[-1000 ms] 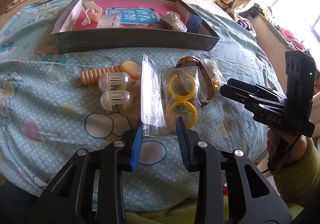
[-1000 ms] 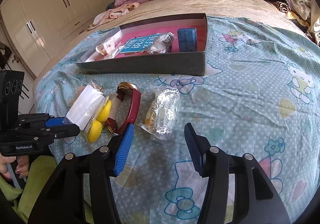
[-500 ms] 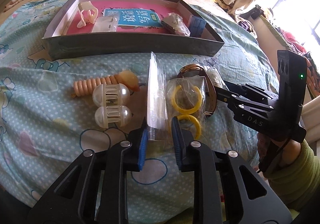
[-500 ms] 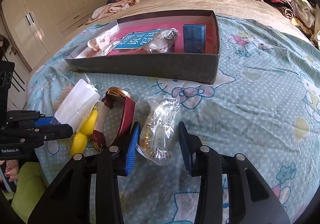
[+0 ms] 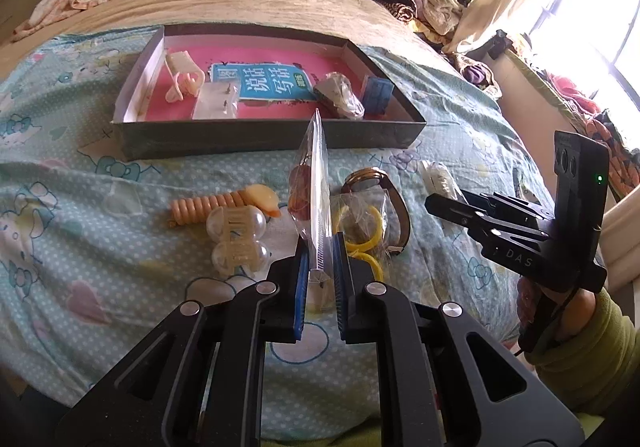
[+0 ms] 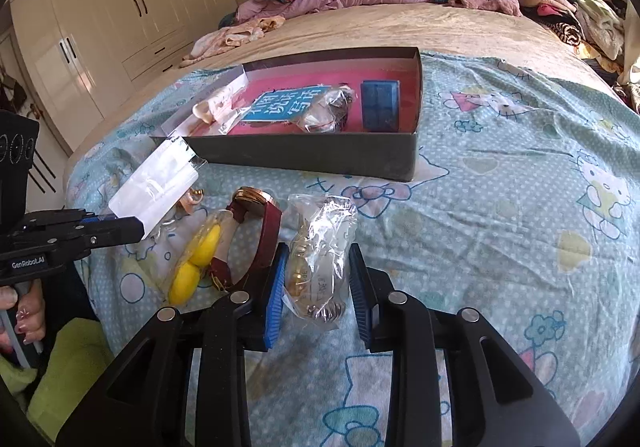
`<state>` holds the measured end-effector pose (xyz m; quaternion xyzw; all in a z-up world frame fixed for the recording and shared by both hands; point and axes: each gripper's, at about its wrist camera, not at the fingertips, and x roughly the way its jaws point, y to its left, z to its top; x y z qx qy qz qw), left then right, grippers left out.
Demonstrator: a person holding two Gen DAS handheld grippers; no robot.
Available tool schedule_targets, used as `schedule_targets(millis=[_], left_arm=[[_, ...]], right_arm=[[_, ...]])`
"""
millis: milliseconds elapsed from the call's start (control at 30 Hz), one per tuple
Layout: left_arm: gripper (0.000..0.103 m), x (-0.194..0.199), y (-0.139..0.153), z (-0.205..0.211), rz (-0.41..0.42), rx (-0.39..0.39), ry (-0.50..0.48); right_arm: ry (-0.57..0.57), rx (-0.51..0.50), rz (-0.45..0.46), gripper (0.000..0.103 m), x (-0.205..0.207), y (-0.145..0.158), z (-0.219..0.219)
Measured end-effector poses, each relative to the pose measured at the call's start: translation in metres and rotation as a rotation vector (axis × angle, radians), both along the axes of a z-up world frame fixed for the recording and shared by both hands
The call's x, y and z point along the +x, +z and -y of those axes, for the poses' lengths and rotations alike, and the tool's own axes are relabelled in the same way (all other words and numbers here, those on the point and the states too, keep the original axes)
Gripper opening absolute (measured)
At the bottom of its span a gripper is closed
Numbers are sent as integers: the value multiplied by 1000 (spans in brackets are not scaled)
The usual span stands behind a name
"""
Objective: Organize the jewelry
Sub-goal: 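Carry the clear packet and the clear bag over the grey box with both grippers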
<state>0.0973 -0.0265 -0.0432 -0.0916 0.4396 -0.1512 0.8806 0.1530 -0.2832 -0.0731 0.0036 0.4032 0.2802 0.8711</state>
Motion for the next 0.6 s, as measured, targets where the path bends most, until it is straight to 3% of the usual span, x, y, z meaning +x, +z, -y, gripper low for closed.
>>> schedule_targets(millis=[600], left_arm=[[5, 0, 32, -55, 87, -23, 139]], right_arm=[[106, 22, 105, 28, -6, 51, -36]])
